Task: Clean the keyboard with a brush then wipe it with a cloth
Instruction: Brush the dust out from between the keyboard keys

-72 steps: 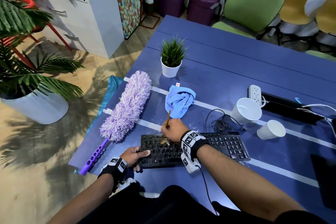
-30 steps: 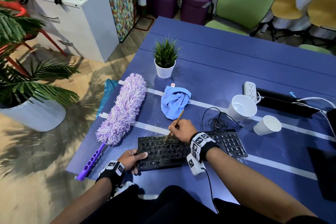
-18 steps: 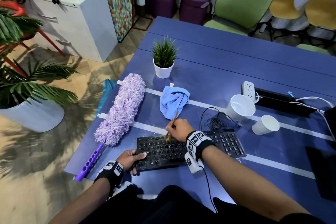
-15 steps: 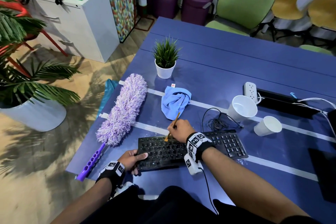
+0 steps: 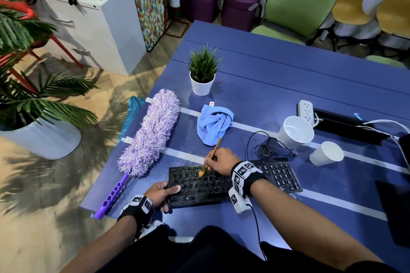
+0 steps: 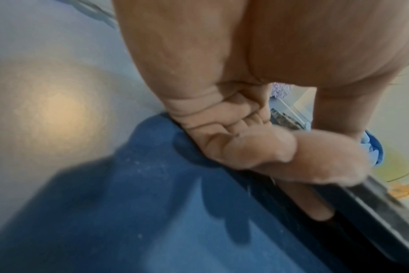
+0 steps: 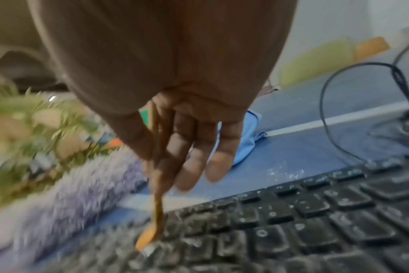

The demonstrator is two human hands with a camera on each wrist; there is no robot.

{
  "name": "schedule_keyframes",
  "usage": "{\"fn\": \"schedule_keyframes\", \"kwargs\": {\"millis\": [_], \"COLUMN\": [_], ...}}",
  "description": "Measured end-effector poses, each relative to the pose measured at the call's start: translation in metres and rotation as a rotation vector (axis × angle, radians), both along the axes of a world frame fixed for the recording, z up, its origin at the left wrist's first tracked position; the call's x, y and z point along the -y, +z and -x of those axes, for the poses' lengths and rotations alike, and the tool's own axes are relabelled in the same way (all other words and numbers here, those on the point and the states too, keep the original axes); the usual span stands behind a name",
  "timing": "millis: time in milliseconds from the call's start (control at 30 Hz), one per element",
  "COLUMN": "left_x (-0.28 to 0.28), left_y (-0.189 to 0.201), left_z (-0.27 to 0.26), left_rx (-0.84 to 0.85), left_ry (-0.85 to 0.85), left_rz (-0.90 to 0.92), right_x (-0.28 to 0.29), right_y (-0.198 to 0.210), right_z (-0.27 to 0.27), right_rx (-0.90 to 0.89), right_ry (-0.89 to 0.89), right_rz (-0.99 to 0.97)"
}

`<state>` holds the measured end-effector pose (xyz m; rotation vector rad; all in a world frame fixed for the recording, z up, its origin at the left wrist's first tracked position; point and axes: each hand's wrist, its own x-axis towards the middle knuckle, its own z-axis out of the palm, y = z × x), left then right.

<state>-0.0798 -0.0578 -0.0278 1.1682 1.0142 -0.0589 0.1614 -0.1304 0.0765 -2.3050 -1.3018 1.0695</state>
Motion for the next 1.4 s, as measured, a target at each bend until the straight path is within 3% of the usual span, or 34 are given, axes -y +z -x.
{"fn": "schedule_keyframes", "kwargs": {"millis": [100,233,300,500,600,867,933,1067,1267,1400], "left_x": [0.003,0.005,0.003,0.005,0.004,0.002,0.003,0.005,0.000,0.001], "left_y": [0.005,0.006,0.003,0.003,0.001,0.002,0.004,0.007,-0.001,0.000], "left_z": [-0.002,-0.001,-0.001,0.001,0.000,-0.004,-0.005,-0.004,-0.003,-0.003], "left_rx": [-0.016,-0.026,-0.022,-0.060,-0.086,-0.113,-0.120,-0.118,-0.104,-0.101], "left_ry": [0.019,0.050,0.063,0.134,0.147,0.178,0.204,0.229,0.221,0.216], "left_rz": [0.002,0.020,0.020,0.041,0.058,0.118,0.122,0.123,0.142,0.135], "right_x": [0.000,-0.002,-0.001,-0.002,-0.002,-0.014,-0.017,-0.018,-0.032,-0.034], "right_y": [0.001,0.005,0.002,0.009,0.012,-0.005,-0.002,0.004,-0.013,-0.022], "right_z": [0.001,0.006,0.008,0.010,0.008,0.054,0.060,0.048,0.063,0.051], "right_rx": [0.116,-0.021,-0.006,0.326,0.405,0.047,0.068,0.289,-0.006,0.001], "right_ry": [-0.010,-0.027,0.013,-0.053,-0.038,0.028,0.010,0.017,0.059,-0.043], "right_rz": [-0.027,-0.055,-0.029,-0.064,-0.024,-0.044,-0.062,-0.044,-0.052,-0.091]}}
